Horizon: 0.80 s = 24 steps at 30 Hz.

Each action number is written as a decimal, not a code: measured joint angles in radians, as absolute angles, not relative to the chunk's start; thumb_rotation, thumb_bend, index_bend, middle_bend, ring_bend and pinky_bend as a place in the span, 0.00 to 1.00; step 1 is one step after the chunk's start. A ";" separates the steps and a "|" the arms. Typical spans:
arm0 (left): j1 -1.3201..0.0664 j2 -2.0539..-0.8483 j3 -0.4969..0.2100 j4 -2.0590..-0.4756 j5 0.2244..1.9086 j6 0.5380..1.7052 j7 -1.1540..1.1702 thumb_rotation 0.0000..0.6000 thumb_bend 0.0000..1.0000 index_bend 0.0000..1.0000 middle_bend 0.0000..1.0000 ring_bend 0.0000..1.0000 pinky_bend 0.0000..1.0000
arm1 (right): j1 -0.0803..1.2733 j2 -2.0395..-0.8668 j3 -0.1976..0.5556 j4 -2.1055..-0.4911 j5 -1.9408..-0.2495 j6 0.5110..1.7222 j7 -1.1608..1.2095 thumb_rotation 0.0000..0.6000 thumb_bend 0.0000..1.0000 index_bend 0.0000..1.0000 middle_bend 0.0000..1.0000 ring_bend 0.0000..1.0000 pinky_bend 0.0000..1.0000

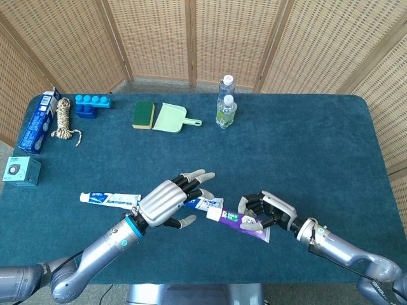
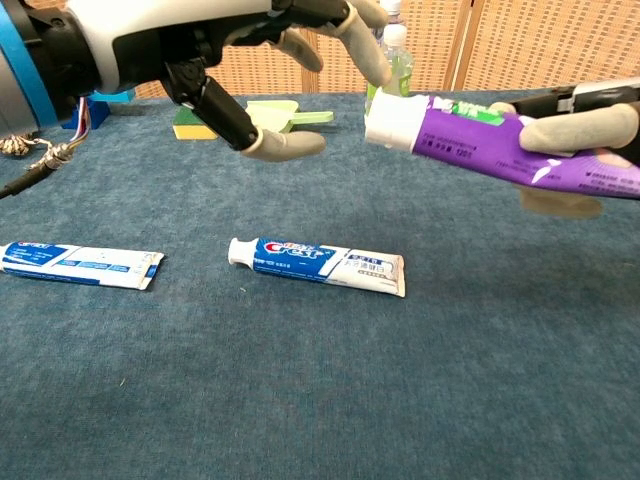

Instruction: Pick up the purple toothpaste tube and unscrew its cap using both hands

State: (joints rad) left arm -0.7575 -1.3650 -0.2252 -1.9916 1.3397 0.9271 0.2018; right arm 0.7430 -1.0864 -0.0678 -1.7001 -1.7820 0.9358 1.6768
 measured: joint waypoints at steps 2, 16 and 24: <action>-0.767 -1.362 -0.225 -2.000 1.316 0.920 0.220 1.00 0.33 0.30 0.05 0.00 0.14 | 0.749 -1.092 -0.072 -1.697 -1.777 0.936 1.680 1.00 0.43 0.97 0.74 0.77 0.81; -0.794 -1.338 -0.205 -2.032 1.250 0.927 0.264 1.00 0.33 0.29 0.04 0.00 0.14 | 0.797 -1.136 -0.089 -1.673 -1.712 0.902 1.704 1.00 0.43 0.97 0.74 0.77 0.81; -0.802 -1.342 -0.197 -2.020 1.253 0.940 0.267 1.00 0.33 0.28 0.04 0.00 0.14 | 0.820 -1.155 -0.098 -1.668 -1.724 0.908 1.739 1.00 0.43 0.97 0.74 0.77 0.82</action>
State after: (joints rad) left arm -0.8021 -1.3419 -0.1965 -2.0205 1.2532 0.9403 0.2666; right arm 0.8196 -1.1551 -0.0982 -1.6684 -1.7238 0.9077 1.7393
